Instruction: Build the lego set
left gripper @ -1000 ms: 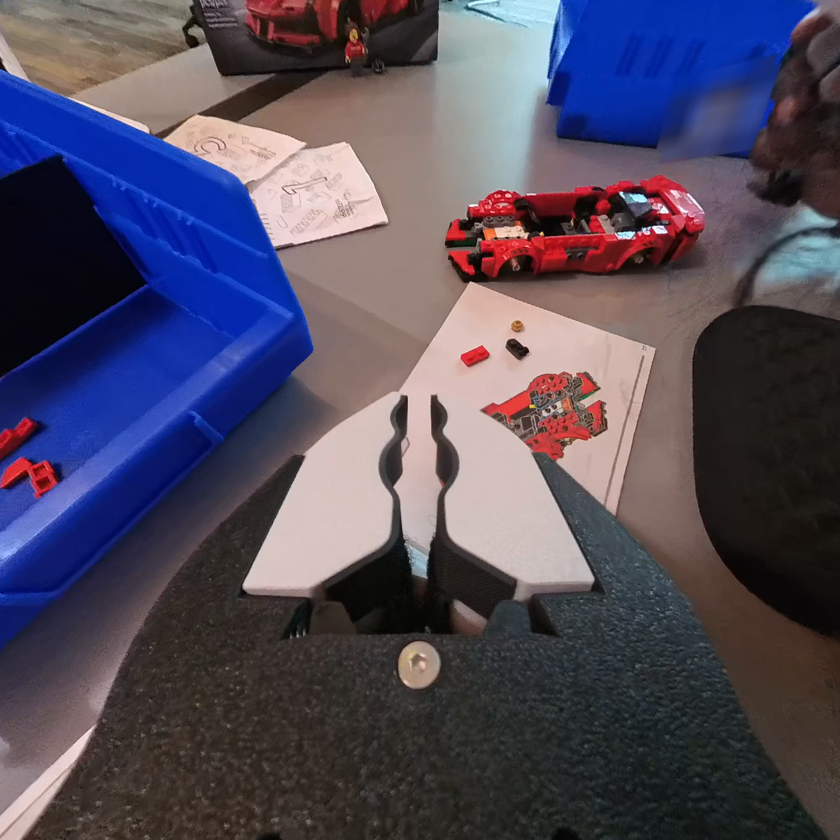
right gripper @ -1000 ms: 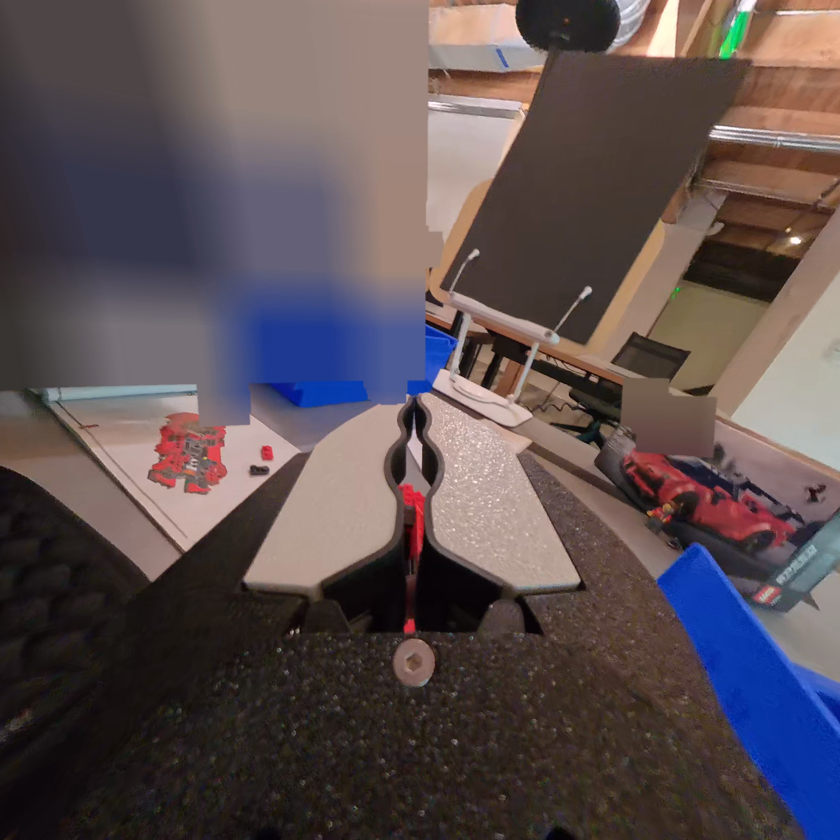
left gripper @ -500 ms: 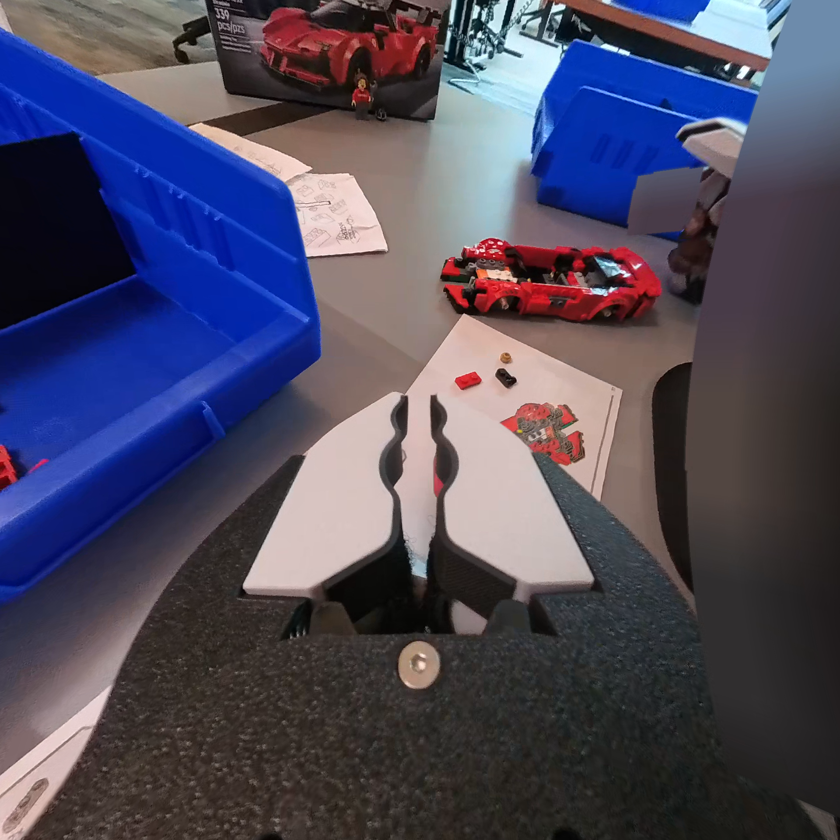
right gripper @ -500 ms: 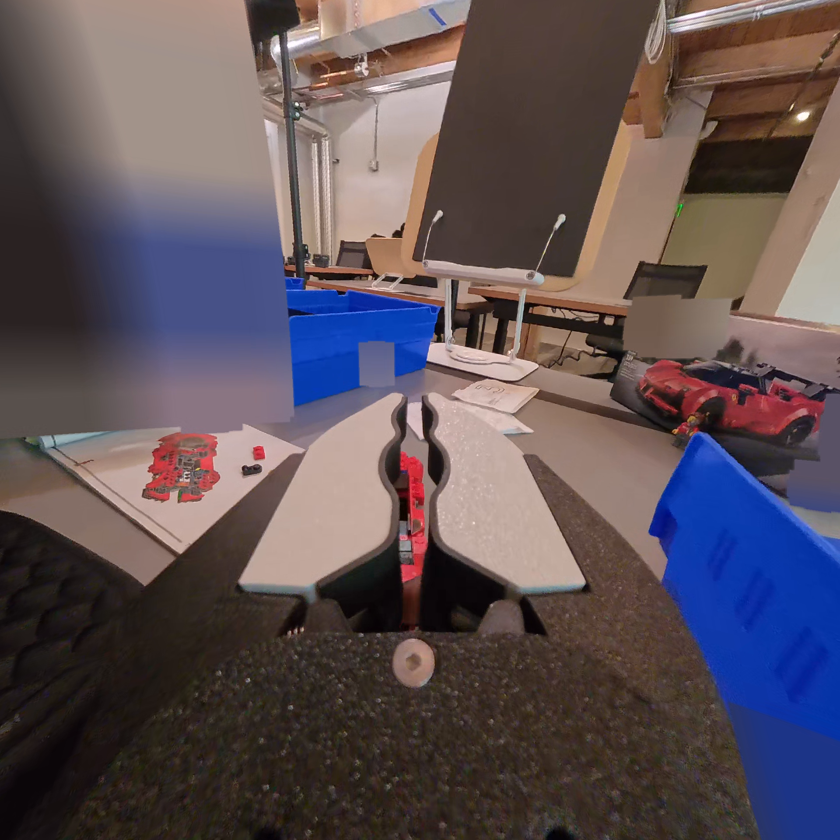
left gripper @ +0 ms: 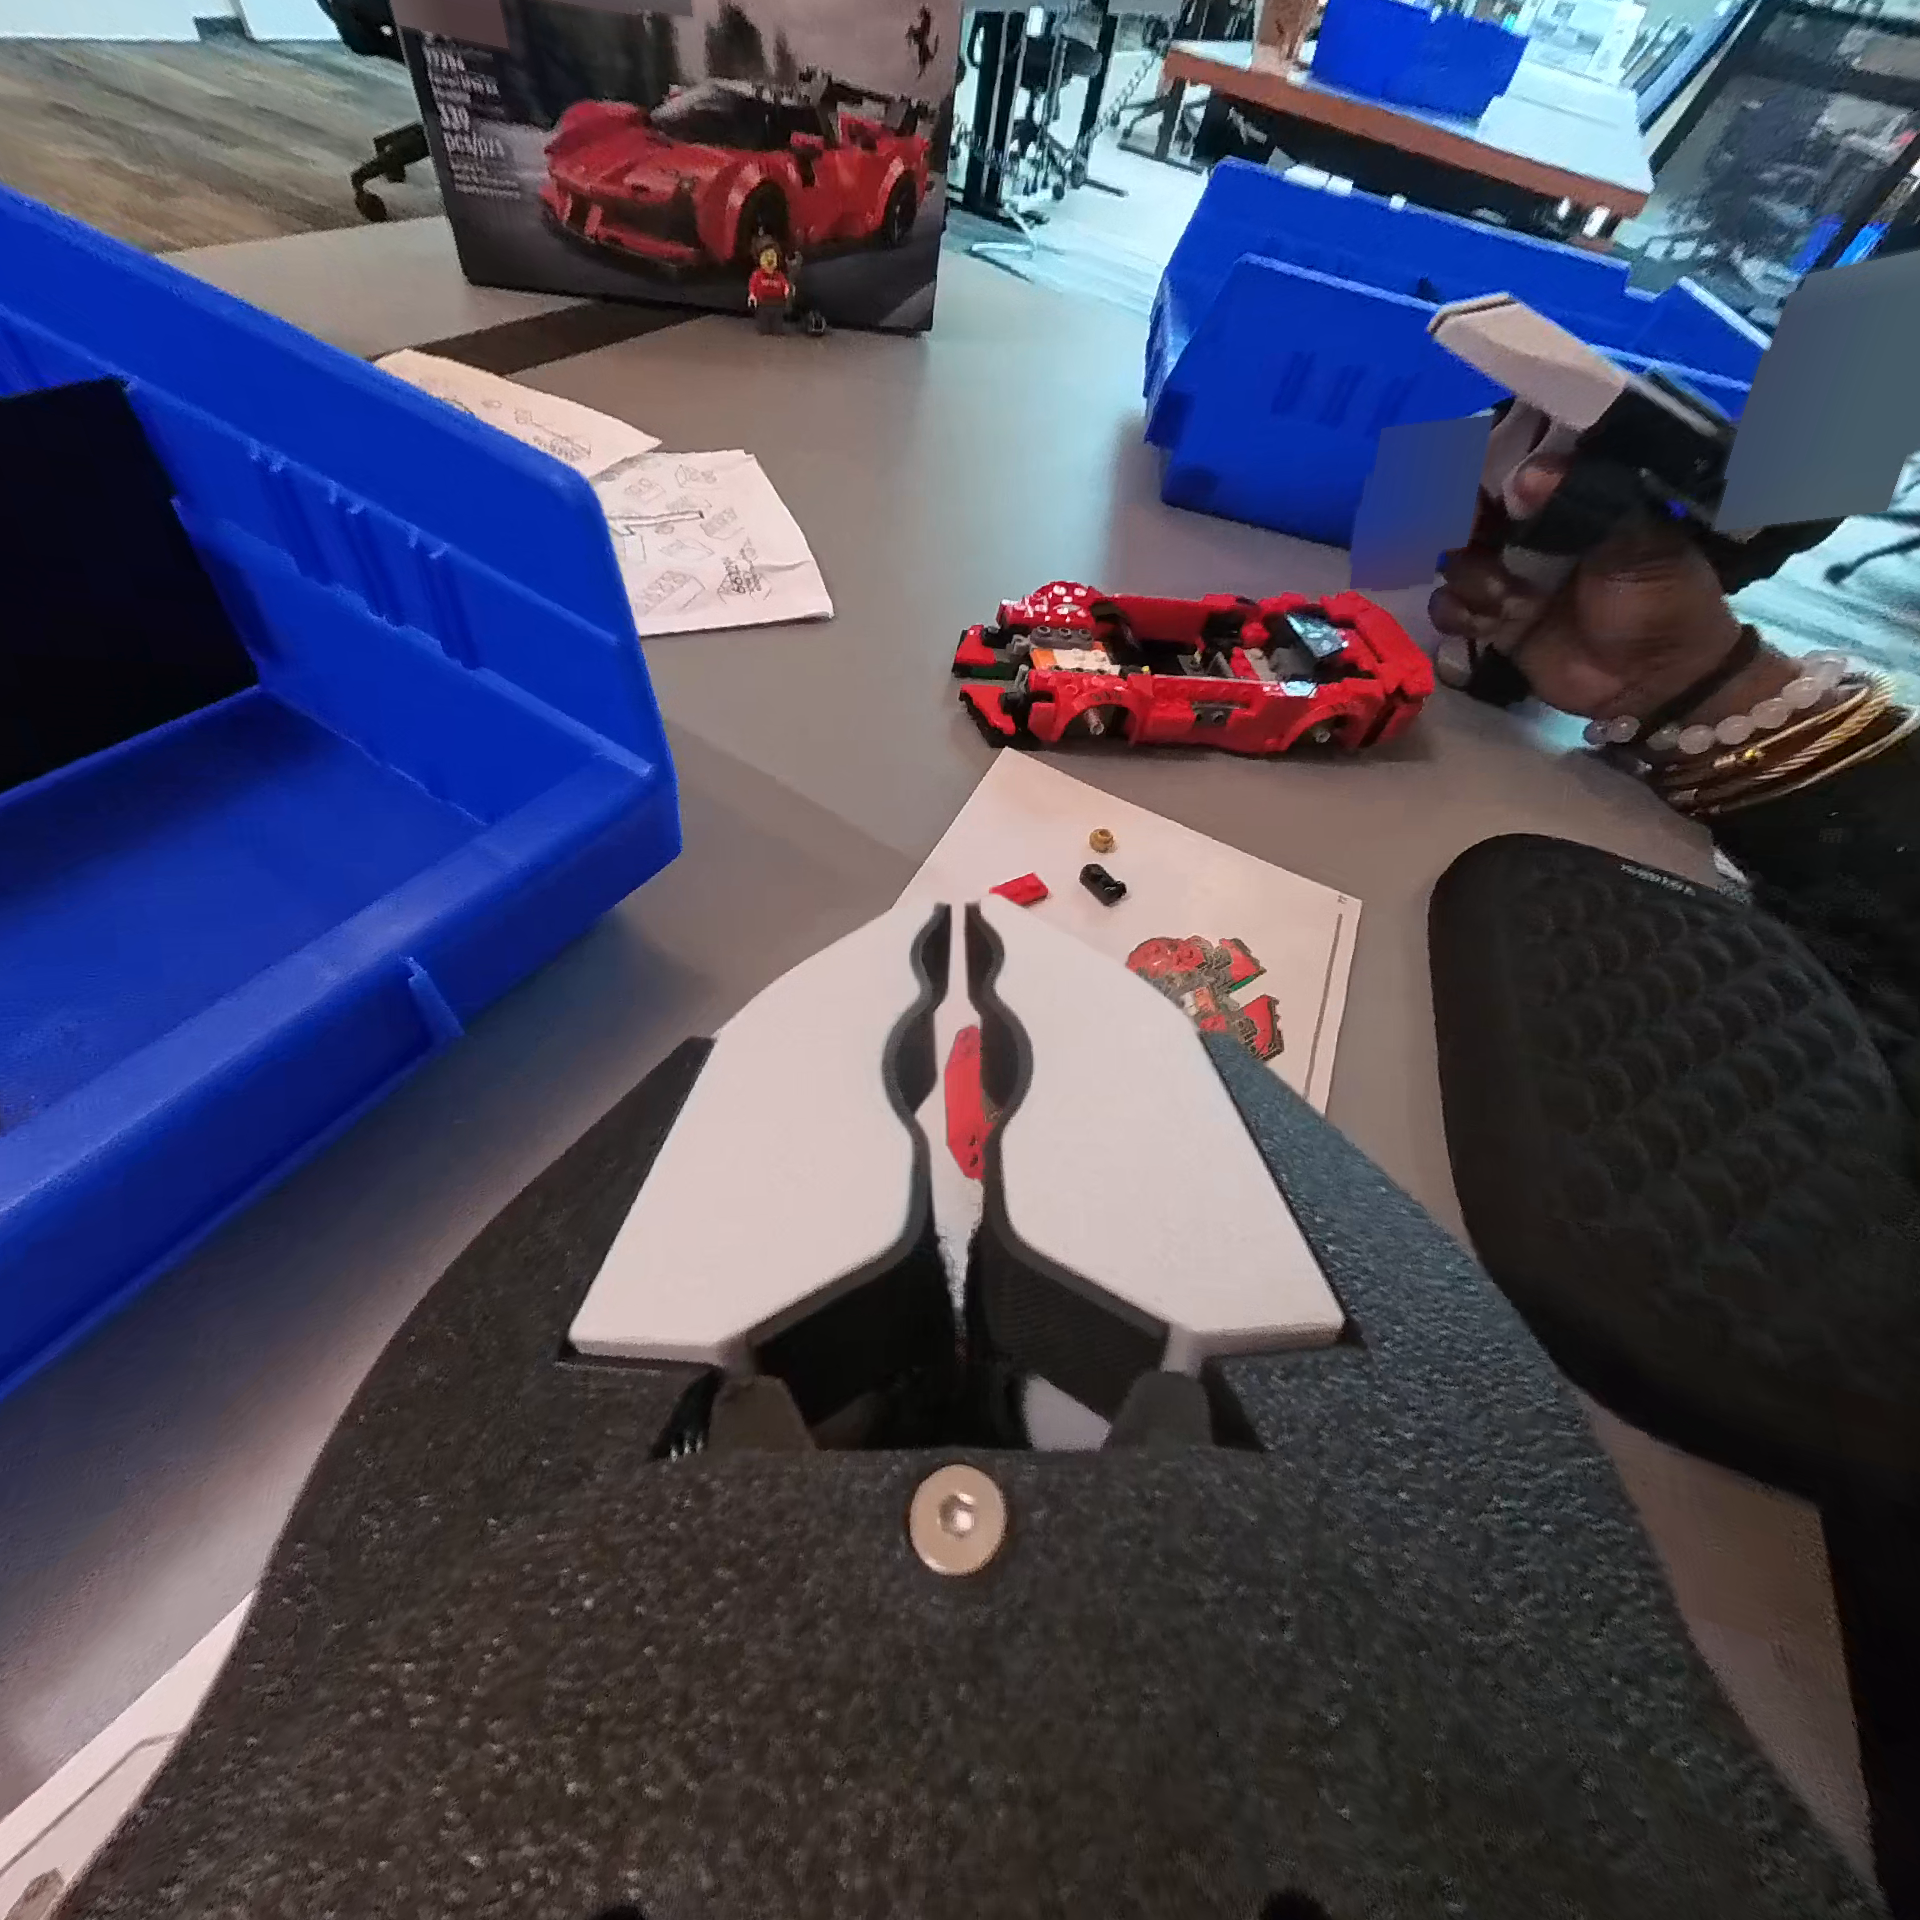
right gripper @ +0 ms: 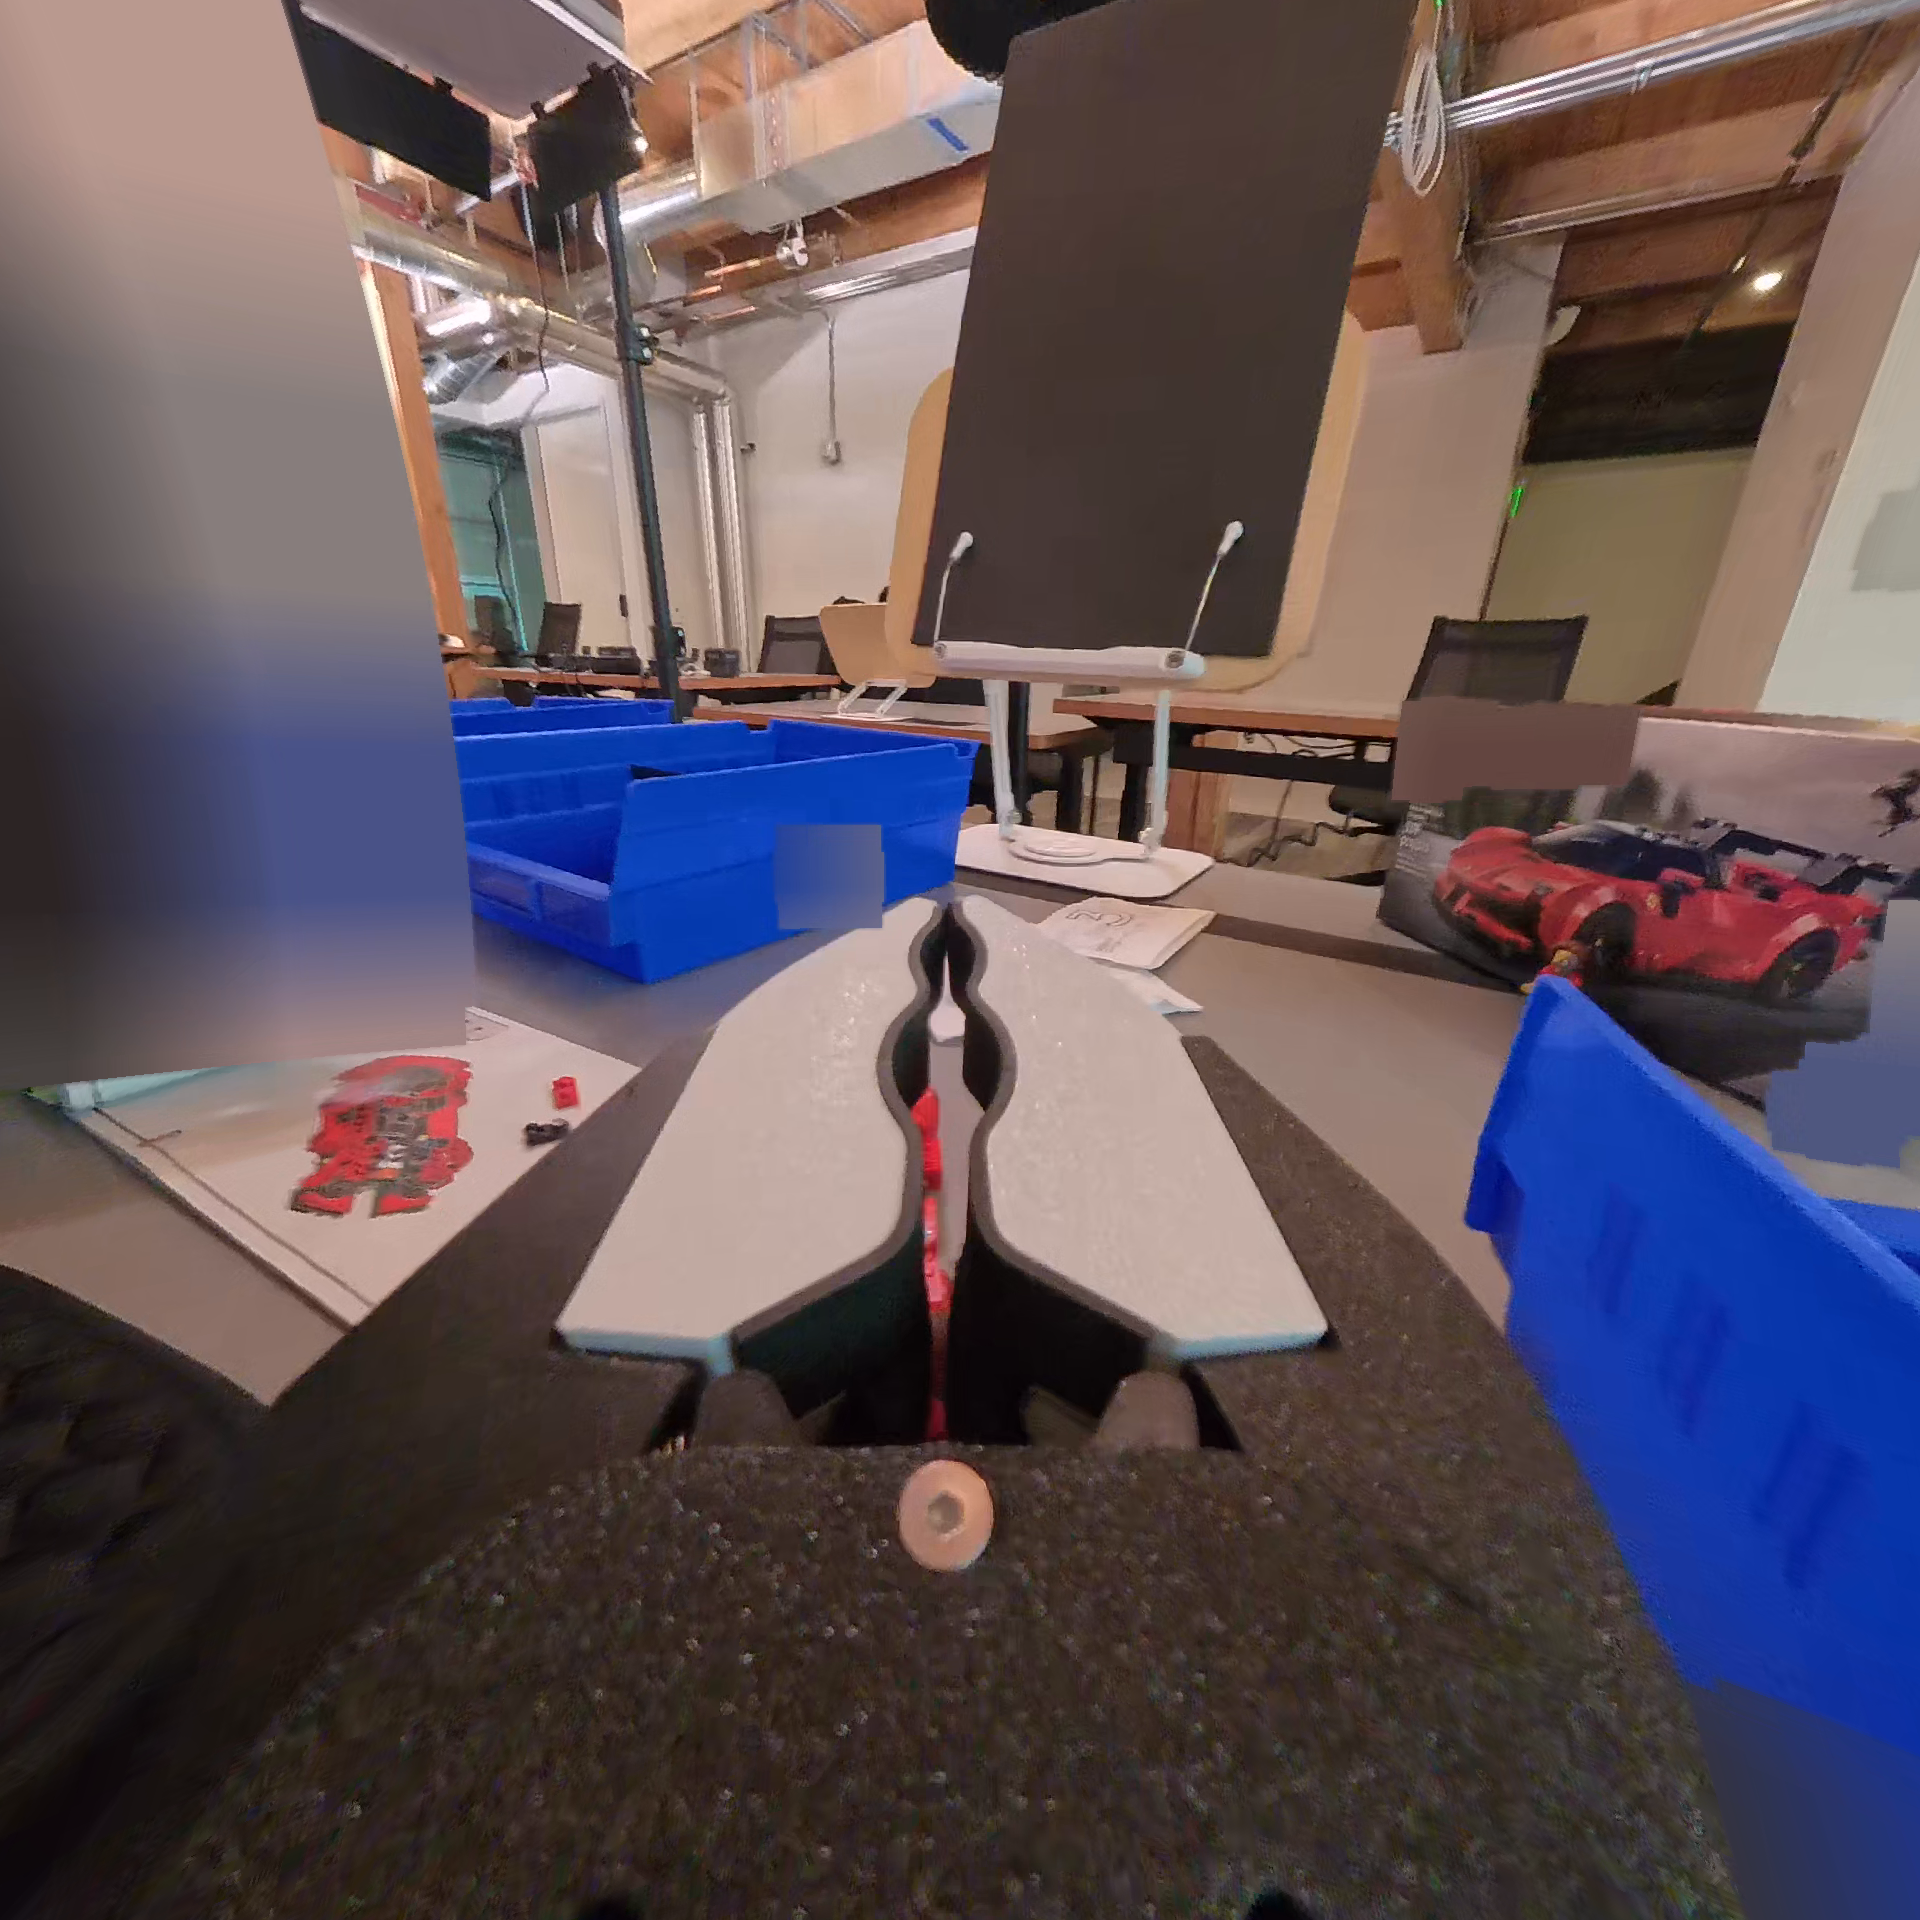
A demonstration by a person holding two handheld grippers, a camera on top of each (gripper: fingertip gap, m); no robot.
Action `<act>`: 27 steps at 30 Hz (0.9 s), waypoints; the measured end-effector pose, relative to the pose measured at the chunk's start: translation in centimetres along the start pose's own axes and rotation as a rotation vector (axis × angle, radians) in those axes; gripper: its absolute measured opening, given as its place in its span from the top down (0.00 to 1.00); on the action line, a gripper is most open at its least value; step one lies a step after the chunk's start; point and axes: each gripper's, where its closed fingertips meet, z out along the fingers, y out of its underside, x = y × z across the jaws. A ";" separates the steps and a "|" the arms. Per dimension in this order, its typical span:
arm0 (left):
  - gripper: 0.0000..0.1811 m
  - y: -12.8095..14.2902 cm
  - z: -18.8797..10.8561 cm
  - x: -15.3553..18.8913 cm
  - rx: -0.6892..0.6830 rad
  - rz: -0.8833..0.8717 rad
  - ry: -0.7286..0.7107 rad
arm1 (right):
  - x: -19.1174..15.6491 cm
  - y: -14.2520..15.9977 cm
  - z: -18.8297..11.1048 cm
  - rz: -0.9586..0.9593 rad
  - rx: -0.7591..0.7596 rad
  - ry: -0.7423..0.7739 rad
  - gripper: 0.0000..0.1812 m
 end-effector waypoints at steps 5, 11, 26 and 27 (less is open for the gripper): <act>1.00 -1.2 -0.6 -0.4 0.089 -0.071 0.001 | 0.1 -0.2 0.0 -0.183 0.022 0.059 1.00; 0.95 -1.6 -0.9 -0.8 0.127 -0.059 -0.021 | 1.2 -0.6 0.0 -0.207 0.039 0.152 0.77; 0.83 -1.3 -0.6 -0.4 0.099 -0.010 -0.014 | 0.8 -0.1 0.4 -0.145 0.006 0.112 0.73; 0.83 -1.3 -0.6 -0.3 0.099 -0.009 -0.013 | 0.7 0.0 0.5 -0.148 -0.003 0.104 0.74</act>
